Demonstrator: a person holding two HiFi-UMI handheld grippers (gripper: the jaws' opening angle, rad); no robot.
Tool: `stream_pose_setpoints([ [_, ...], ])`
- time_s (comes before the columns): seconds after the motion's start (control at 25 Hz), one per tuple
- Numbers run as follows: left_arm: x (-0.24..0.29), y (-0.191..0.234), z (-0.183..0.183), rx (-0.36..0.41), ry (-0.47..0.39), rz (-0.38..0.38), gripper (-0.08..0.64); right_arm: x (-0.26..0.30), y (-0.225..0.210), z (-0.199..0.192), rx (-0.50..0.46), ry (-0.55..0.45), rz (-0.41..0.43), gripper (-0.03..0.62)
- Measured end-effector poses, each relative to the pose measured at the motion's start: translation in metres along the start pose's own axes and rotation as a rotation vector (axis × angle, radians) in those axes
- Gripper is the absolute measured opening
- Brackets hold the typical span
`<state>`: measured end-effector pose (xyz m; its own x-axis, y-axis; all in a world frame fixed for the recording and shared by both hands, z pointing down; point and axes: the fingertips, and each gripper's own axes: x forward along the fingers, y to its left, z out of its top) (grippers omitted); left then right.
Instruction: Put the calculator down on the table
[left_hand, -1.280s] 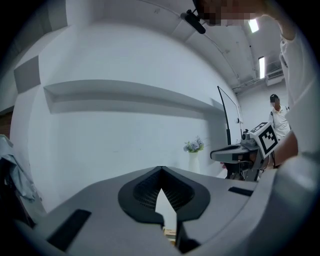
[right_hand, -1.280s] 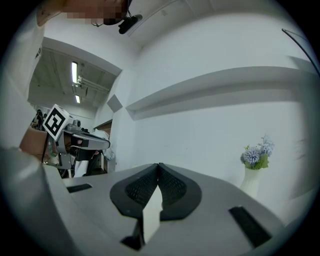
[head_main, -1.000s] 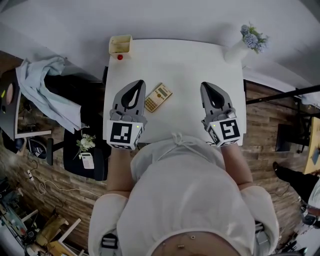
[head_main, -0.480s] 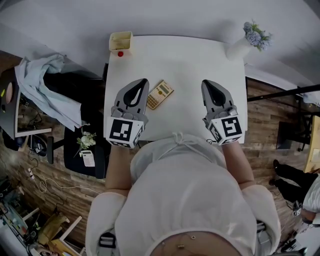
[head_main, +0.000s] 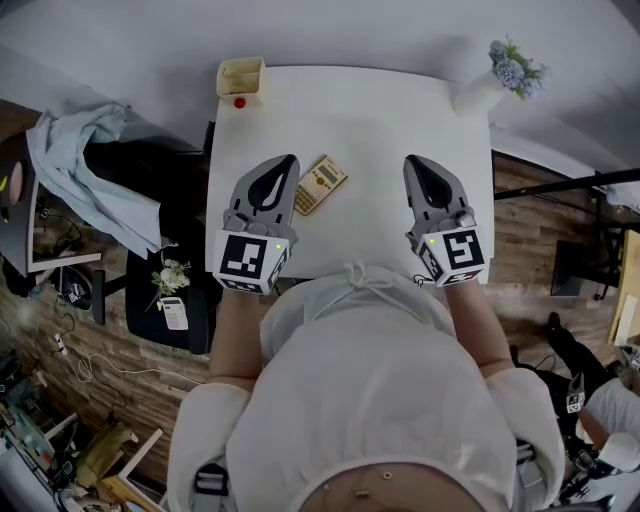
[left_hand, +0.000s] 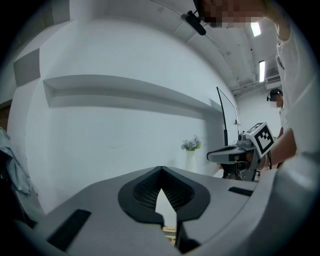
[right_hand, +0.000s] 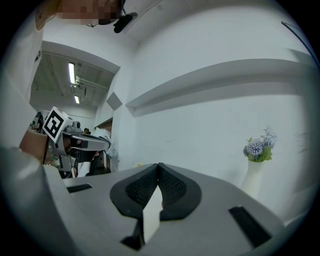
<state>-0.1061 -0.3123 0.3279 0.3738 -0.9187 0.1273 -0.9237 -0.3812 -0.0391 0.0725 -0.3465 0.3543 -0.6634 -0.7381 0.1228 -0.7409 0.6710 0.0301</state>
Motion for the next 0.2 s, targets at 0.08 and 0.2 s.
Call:
stream_pose_setpoints([
  [0.08,-0.0004,0.0003,-0.0016,0.001,0.004,-0.004,0.018,0.0003,0.0013,-0.0007,-0.008,0.002,0.004,0.002],
  [0.2,-0.0006,-0.0002,-0.0044,0.011,0.012,-0.016,0.018,0.0008,0.0030,-0.0016,-0.016,0.003,0.006,0.002],
])
